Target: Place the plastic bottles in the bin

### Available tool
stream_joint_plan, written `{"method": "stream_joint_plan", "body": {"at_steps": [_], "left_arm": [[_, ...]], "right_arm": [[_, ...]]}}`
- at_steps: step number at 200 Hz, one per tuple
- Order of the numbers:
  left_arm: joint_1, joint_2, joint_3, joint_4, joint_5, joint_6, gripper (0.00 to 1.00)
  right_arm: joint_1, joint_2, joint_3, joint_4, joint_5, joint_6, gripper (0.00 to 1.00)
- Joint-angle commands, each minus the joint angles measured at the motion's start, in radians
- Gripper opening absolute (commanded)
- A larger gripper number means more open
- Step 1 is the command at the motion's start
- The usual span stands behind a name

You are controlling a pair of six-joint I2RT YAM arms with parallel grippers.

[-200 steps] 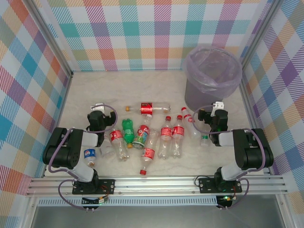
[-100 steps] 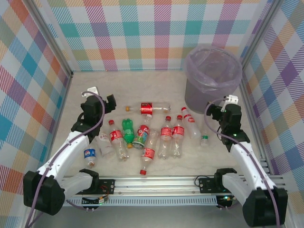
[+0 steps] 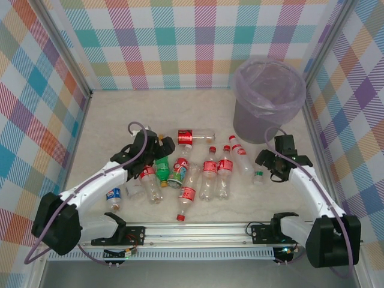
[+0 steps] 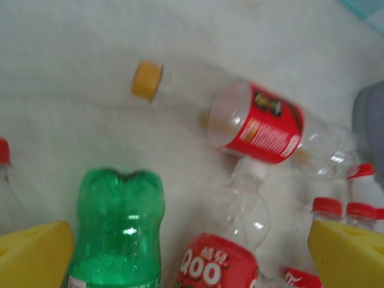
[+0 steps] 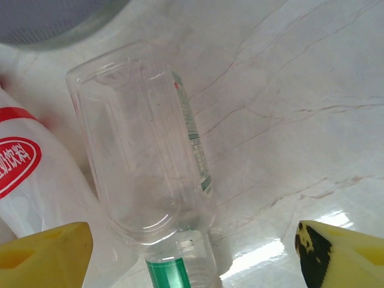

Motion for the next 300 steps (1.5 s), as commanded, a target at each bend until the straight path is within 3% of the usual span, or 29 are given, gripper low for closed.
{"method": "stream_joint_plan", "body": {"at_steps": [1, 58, 105, 121, 163, 204, 269, 300], "left_arm": [[-0.004, -0.005, 0.015, 0.065, 0.07, -0.05, 1.0], [-0.005, 0.014, 0.04, 0.017, 0.061, -0.023, 1.0], [-0.007, 0.025, 0.063, 0.023, 0.044, -0.001, 1.0], [-0.007, 0.043, 0.085, 0.022, 0.051, 0.019, 1.0], [-0.005, 0.106, 0.156, 0.012, 0.064, 0.086, 1.0], [-0.004, 0.124, 0.288, -0.078, -0.066, 0.22, 1.0], [0.036, 0.381, 0.572, -0.168, 0.17, 0.135, 1.0], [0.084, 0.439, 0.564, -0.105, 0.176, 0.02, 1.0]], "right_arm": [[0.009, 0.028, -0.005, 0.067, -0.087, 0.028, 0.87], [0.014, 0.152, -0.005, 0.144, -0.097, -0.008, 0.95], [0.014, 0.23, -0.003, 0.158, -0.068, -0.008, 0.89], [0.014, 0.228, -0.005, 0.141, -0.05, -0.006, 0.83], [0.013, 0.132, -0.013, 0.073, 0.003, -0.002, 0.7], [0.001, 0.005, 0.074, -0.111, 0.015, 0.007, 0.65], [-0.011, -0.268, 0.231, -0.475, 0.094, 0.105, 0.61], [-0.015, -0.329, 0.4, -0.608, 0.164, 0.084, 0.58]]}}
